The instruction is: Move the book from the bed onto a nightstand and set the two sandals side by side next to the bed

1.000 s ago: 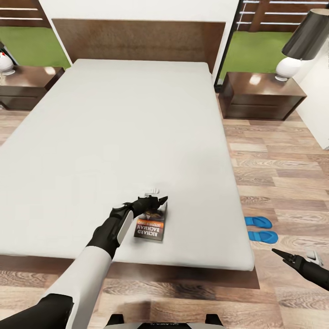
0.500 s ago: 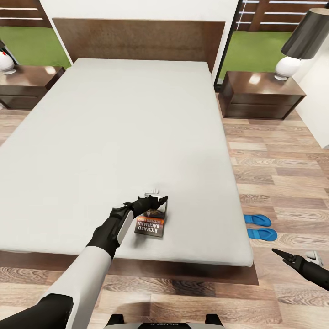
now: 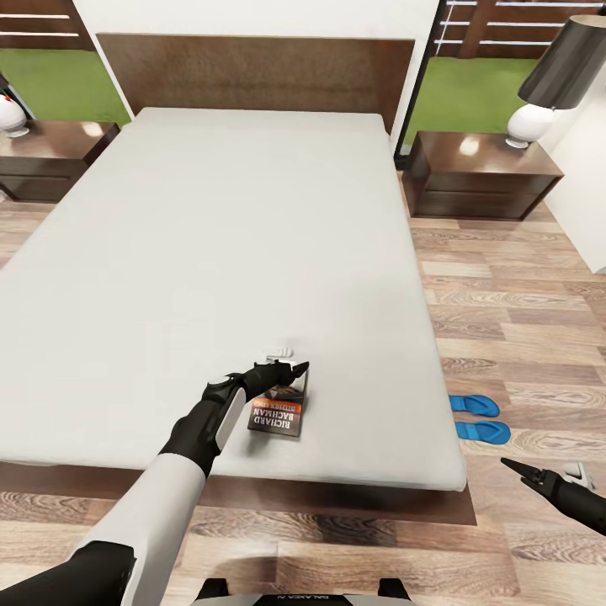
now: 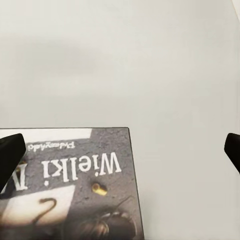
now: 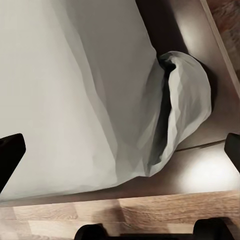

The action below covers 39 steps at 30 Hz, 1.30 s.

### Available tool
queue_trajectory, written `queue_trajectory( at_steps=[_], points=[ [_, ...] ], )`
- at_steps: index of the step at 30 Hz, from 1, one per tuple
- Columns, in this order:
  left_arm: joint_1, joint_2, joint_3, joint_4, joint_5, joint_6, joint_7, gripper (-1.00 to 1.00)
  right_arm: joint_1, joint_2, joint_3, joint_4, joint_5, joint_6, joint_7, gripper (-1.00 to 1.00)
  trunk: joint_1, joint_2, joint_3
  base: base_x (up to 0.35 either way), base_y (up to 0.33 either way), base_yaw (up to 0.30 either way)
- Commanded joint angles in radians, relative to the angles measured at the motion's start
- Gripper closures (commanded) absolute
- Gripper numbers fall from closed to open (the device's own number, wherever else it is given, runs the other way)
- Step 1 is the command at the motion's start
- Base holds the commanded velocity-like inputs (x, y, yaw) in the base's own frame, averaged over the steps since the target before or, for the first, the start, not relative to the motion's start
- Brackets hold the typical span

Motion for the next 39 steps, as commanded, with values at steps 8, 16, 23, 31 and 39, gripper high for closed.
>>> queue_trajectory(
  at_steps=[8,16,23,31,39],
  points=[
    [0.0,0.0,0.0,-0.002,0.01,0.01,0.0,-1.0,0.0,0.0,-0.001,0.0,-0.006,0.008,0.001,-1.0,0.0,0.0,-0.001,0.0,0.0,0.0],
    [0.0,0.0,0.0,-0.002,0.01,0.01,0.0,-1.0,0.0,-0.001,-0.001,0.0,-0.006,0.008,0.0,-1.0,0.0,0.0,-0.001,0.134,0.0,0.0],
    [0.0,0.0,-0.001,-0.002,0.01,0.01,0.0,-1.0,0.0,-0.001,-0.001,0.0,-0.006,0.008,0.0,-1.0,0.0,0.0,-0.001,0.109,0.0,0.0],
    [0.0,0.0,-0.001,-0.002,0.01,0.01,0.0,-1.0,0.0,0.0,-0.001,0.0,-0.006,0.008,0.002,-1.0,0.0,0.0,-0.001,0.01,0.0,0.0],
    [0.0,0.0,0.0,-0.002,0.01,0.01,0.0,-1.0,0.0,-0.001,-0.001,0.0,-0.006,0.008,0.002,-1.0,0.0,0.0,-0.001,0.013,0.0,0.0]
  ],
)
